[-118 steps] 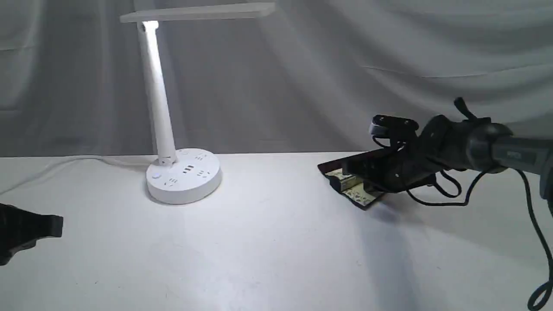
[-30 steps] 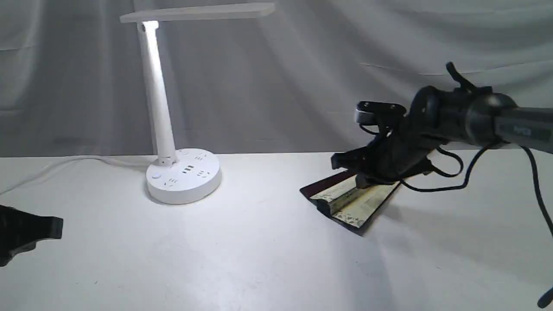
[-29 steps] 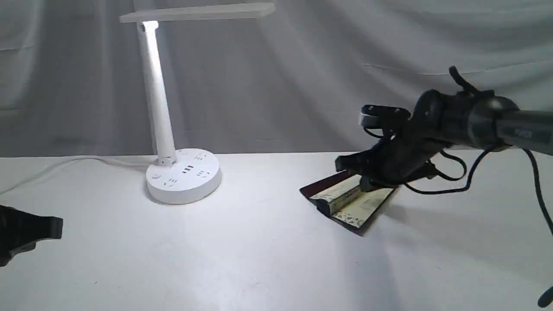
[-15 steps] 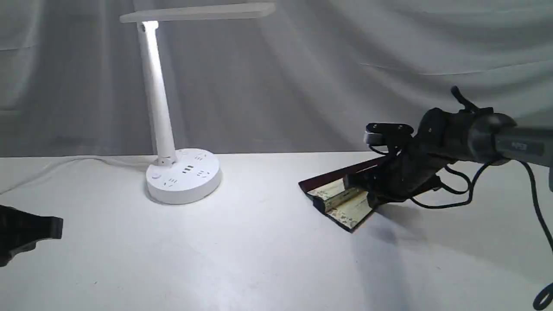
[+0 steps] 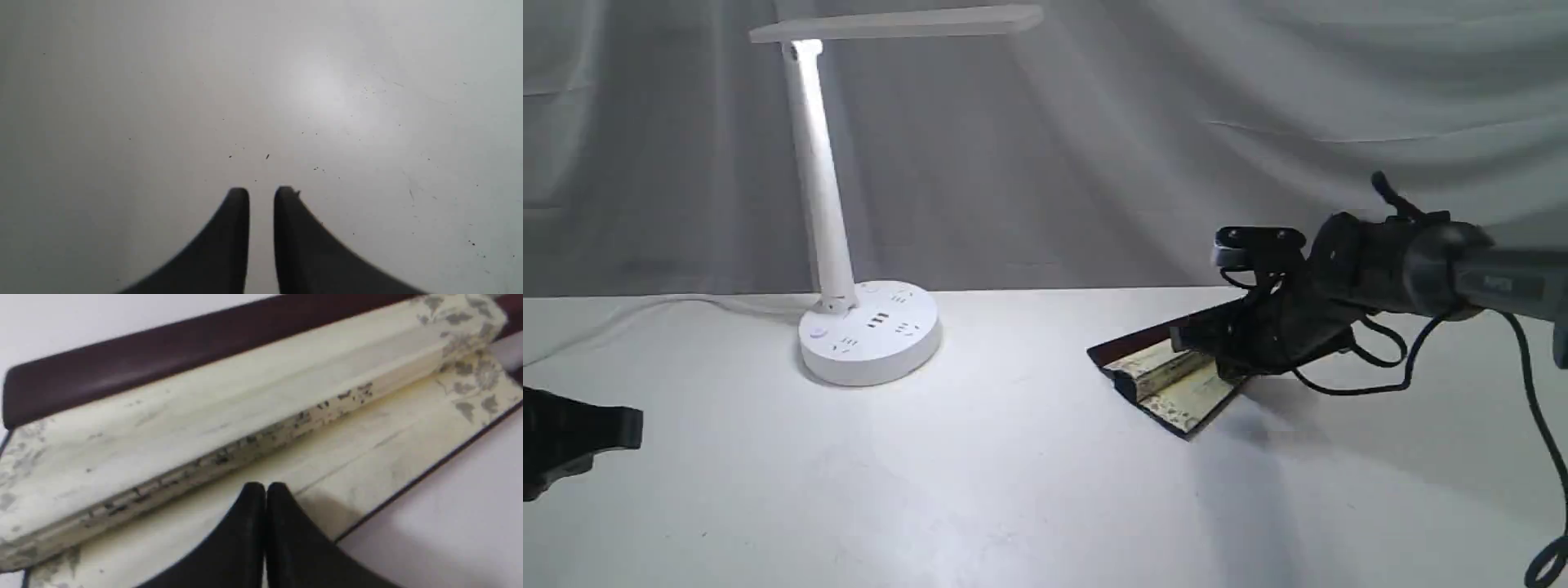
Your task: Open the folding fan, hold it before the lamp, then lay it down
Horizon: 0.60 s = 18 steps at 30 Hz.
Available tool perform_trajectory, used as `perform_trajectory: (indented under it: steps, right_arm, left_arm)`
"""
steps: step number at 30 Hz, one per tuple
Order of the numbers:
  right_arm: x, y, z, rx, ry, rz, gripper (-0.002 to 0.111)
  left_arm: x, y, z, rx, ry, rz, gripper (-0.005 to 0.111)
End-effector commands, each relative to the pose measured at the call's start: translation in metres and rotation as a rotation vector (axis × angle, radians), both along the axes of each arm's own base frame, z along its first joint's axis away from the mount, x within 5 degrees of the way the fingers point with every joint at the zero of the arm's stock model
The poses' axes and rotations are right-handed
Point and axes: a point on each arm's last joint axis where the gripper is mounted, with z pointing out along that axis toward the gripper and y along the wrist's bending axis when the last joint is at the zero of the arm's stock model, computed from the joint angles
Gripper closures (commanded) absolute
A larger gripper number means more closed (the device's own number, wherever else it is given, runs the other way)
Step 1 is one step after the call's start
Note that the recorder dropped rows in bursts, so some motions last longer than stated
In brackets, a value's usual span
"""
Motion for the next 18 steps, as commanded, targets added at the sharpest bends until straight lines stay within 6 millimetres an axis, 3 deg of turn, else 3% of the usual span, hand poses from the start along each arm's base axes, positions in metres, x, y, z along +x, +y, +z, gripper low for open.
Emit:
perform_trajectory:
  steps: [1,6,13,18]
  right_arm:
    - [-0.006,0.001,-0.017,-0.001,0.085,0.026,0.108]
    - [-0.016,0.004,-0.027,-0.001,0.198,0.091,0.108]
    - [-0.021,0.007,-0.013,0.021,0.23,0.119,0.108]
    - [-0.026,0.02,-0.012,0.034,0.281,0.157,0.108]
  left_arm:
    - [0.002,0.0,0.002,-0.01,-0.012,0.009,0.095]
    - [0.002,0.0,0.002,-0.012,-0.012,0.009,0.095]
    - [0.002,0.0,0.002,-0.012,-0.012,0.009,0.095]
    - [0.002,0.0,0.002,-0.011,-0.01,0.009,0.095]
